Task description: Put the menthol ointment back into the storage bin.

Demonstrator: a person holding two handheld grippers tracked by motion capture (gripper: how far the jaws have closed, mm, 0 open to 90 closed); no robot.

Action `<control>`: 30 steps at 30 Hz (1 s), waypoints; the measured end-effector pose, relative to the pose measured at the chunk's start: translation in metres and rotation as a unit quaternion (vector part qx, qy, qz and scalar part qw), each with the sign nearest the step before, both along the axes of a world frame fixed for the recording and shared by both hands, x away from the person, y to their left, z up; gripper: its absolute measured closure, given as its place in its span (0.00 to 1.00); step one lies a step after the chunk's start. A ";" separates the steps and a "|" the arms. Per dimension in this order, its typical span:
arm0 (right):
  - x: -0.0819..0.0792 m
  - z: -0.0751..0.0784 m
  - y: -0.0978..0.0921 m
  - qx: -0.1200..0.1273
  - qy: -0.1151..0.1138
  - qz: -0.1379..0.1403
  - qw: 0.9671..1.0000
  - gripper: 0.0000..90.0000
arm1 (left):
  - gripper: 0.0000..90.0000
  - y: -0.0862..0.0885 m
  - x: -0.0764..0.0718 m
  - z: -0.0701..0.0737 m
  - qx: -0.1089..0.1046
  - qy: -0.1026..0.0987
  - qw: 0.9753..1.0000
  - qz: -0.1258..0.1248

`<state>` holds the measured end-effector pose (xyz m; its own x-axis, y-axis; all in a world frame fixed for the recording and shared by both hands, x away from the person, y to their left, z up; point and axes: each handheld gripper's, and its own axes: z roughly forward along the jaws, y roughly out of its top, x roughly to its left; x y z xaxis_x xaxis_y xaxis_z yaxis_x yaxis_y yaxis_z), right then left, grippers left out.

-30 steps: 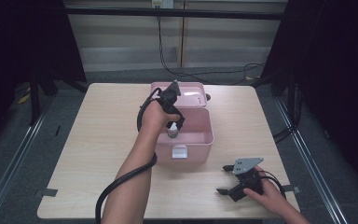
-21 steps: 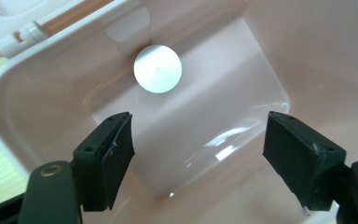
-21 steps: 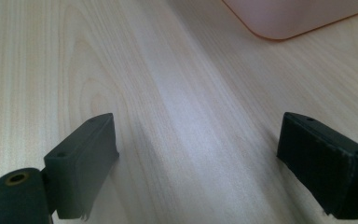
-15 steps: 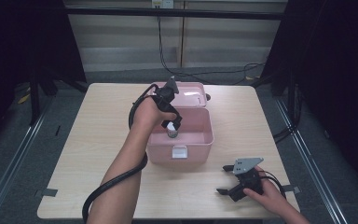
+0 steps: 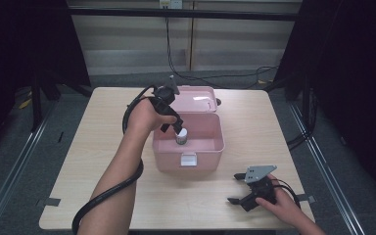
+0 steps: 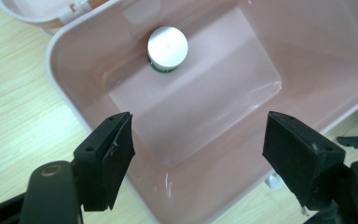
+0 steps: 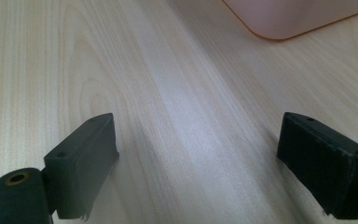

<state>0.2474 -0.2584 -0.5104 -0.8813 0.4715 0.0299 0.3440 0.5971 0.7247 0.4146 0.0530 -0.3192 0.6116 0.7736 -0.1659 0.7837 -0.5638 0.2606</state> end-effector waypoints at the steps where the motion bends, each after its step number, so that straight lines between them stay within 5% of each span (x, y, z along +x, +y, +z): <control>1: 0.000 0.000 0.000 0.000 0.000 0.000 1.000 0.12 | 0.27 0.000 0.000 0.000 0.000 0.000 1.000 0.000; 15: 0.000 0.000 0.000 0.000 0.000 0.000 1.000 0.12 | 0.27 0.020 -0.011 0.012 0.000 0.001 1.000 -0.001; 30: 0.000 0.000 0.000 0.000 0.000 0.000 1.000 0.12 | 0.27 0.051 -0.027 0.007 -0.006 -0.004 1.000 0.004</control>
